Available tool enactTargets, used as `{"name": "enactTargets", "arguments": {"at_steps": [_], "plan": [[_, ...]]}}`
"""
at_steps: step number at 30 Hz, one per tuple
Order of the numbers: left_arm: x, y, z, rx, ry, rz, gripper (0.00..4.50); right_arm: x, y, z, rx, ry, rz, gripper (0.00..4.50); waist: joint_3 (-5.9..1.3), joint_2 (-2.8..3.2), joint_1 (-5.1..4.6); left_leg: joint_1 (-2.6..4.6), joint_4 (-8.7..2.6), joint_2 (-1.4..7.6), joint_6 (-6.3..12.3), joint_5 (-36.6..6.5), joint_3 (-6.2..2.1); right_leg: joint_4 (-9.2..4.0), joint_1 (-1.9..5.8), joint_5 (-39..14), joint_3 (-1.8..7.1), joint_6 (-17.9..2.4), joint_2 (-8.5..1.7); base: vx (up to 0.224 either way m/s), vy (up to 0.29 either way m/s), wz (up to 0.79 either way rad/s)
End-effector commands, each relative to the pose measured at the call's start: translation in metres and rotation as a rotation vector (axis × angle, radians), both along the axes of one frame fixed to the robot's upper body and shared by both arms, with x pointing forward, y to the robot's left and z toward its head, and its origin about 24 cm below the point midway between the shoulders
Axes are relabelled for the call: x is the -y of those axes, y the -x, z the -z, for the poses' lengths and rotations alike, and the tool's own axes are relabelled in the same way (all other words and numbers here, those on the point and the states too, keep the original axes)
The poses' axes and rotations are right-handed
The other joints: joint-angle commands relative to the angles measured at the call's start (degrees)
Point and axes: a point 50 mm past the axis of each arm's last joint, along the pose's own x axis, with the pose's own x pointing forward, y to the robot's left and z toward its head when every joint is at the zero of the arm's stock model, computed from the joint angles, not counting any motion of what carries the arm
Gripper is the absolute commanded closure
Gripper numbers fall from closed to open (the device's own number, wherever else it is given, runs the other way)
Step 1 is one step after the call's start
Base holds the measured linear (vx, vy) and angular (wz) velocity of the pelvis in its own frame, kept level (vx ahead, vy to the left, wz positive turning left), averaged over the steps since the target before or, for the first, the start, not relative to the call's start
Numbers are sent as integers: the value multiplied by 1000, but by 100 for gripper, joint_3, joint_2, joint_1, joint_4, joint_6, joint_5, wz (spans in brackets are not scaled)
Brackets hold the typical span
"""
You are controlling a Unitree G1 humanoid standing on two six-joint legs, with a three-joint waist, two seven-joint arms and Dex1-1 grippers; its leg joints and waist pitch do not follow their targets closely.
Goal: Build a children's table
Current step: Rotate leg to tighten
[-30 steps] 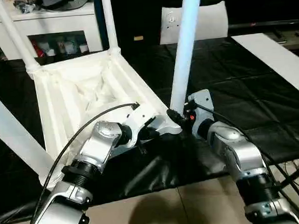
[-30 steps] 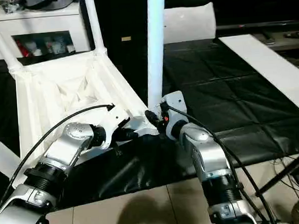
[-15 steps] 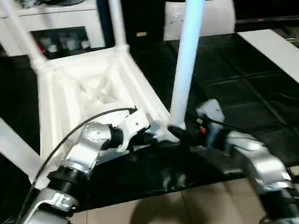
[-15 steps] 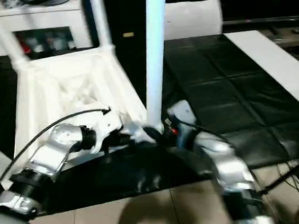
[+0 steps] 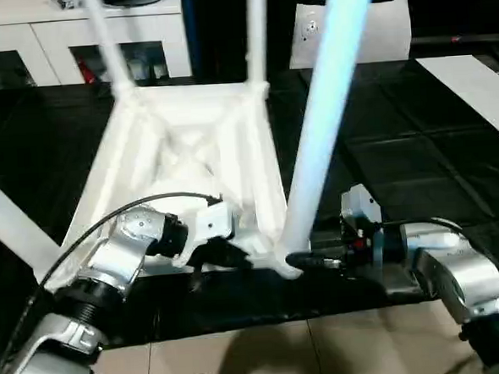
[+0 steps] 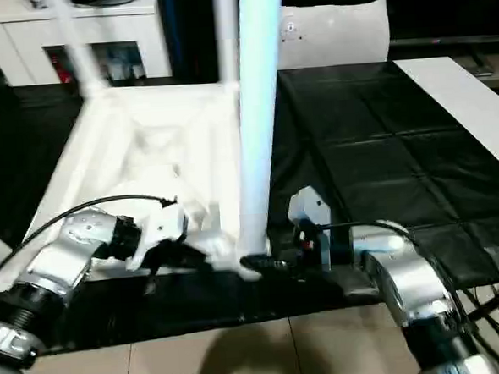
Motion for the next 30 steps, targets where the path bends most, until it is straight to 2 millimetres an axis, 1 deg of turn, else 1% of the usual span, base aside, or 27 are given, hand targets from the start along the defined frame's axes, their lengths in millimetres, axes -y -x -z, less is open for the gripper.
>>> {"name": "enactTargets", "arguments": {"at_steps": [1, 2, 4, 5, 6, 7, 8, 9, 10, 11, 17, 19, 21, 22, 23, 24, 25, 26, 27, 28, 29, 30], "plan": [[11, 2, -4, 5, -31, 135, 450, -1, 2, -1, -27, 10, -78, 147, -366, -18, -25, 201, -376, 318, 271, -1154, -74, -354, 153, -234, 138, -1546, -330, 0, 0, 0], [11, 2, -5, 7, -40, 151, 450, 0, 2, -1, -38, 19, -99, 154, -364, -40, -23, 197, -376, 314, 277, -1147, -72, -353, 154, -259, 133, -1558, -329, 0, 0, 0], [11, 1, -5, 4, -51, 165, 450, -1, 2, -1, -55, 24, -122, 176, -368, -34, -9, 193, -371, 316, 276, -1124, -72, -341, 159, -271, 132, -1561, -339, 0, 0, 0], [11, 1, -5, 4, -51, 168, 450, -1, 2, -1, -58, 23, -125, 176, -368, -32, -4, 197, -371, 320, 281, -1119, -68, -345, 153, -274, 134, -1563, -342, 0, 0, 0], [11, 1, -5, -1, -56, 173, 450, -2, 1, -1, -59, 21, -128, 196, -369, -58, -2, 201, -364, 321, 286, -1095, -61, -347, 148, -256, 137, -1577, -345, 0, 0, 0], [11, 2, -5, -5, -59, 178, 450, -2, 1, -1, -60, 20, -130, 206, -376, -47, 11, 199, -361, 321, 290, -1064, -60, -338, 150, -243, 135, -1581, -349, 0, 0, 0], [10, 2, -4, -5, -62, 182, 450, -3, 1, -1, -64, 18, -136, 206, -374, -62, 13, 191, -359, 319, 298, -1043, -60, -335, 152, -240, 133, -1580, -348, 0, 0, 0], [10, 2, -5, -4, -63, 185, 450, -4, 0, -1, -65, 16, -140, 214, -376, -59, 16, 190, -359, 319, 300, -1029, -60, -333, 154, -237, 131, -1576, -349, 0, 0, 0], [10, 1, -4, -2, -63, 188, 450, -4, 0, -1, -67, 16, -145, 221, -374, -69, 15, 191, -359, 318, 301, -1032, -57, -335, 150, -253, 130, -1565, -344, 0, 0, 0], [10, 1, -4, -2, -65, 190, 450, -4, 0, -1, -71, 14, -150, 238, -376, -66, 16, 196, -358, 321, 299, -1026, -57, -331, 150, -254, 130, -1565, -346, 0, 0, 0], [8, -1, -4, -1, -62, 181, 450, -7, 2, 0, -91, -8, -154, 250, -376, -66, 43, 199, -350, 322, 299, -1016, -45, -332, 142, -280, 135, -1556, -348, 0, 0, 0], [8, -2, -4, -7, -34, 139, 450, -9, 5, 0, -100, -24, -132, 252, -374, -55, 49, 203, -356, 324, 268, -1051, -46, -338, 140, -345, 137, -1541, -348, 0, 0, 0], [8, -5, -4, -11, -18, 87, 450, -13, 6, 1, -98, -30, -86, 253, -371, -64, 50, 202, -358, 321, 247, -1065, -45, -341, 139, -365, 140, -1530, -345, 0, 0, 0], [8, -6, -4, -8, -6, 47, 450, -17, 6, 2, -94, -42, -36, 253, -355, -53, 48, 196, -375, 323, 216, -1108, -47, -347, 122, -462, 148, -1492, -346, 0, 0, 0], [8, -8, -4, -6, 1, 25, 450, -20, 6, 3, -92, -49, -7, 253, -356, -59, 51, 197, -378, 319, 182, -1149, -56, -358, 125, -555, 146, -1467, -354, 0, 0, 0], [10, -10, -3, -3, 11, -20, 450, -24, 5, 5, -79, -47, 54, 253, -345, -67, 31, 196, -391, 311, 107, -1302, -62, -380, 119, -809, 151, -1410, -358, 0, 0, 0], [11, -11, -3, 2, 15, -54, 450, -27, 3, 7, -66, -39, 100, 253, -323, -55, 1, 203, -417, 307, -17, -1517, -70, -409, 95, -1152, 159, -1337, -360, 0, 0, 0], [12, -12, -3, 1, 20, -79, 450, -30, 1, 9, -64, -37, 136, 253, -302, -79, -36, 214, -431, 300, -125, -1768, -86, -454, 84, -1617, 169, -1230, -378, 0, 0, 0], [17, -15, -2, -5, 42, -142, 450, -35, -3, 13, -65, -36, 215, 253, -295, -74, -62, 212, -439, 298, -179, -1849, -97, -460, 83, -1815, 171, -1181, -388, 0, 0, 0], [21, -17, -2, -13, 64, -199, 450, -39, -7, 15, -71, -36, 283, 254, -279, -51, -110, 215, -458, 293, -285, -1980, -114, -482, 54, -2119, 170, -1106, -384, 0, 0, 0], [26, -18, -3, -24, 94, -242, 450, -44, -10, 17, -82, -43, 335, 254, -279, -66, -137, 216, -463, 288, -328, -2046, -124, -492, 51, -2239, 166, -1058, -383, 0, 0, 0], [30, -19, -4, -32, 113, -269, 450, -48, -11, 18, -91, -50, 361, 254, -280, -78, -200, 190, -481, 274, -389, -2082, -148, -492, 71, -2369, 155, -994, -383, 0, 0, 0]]}}
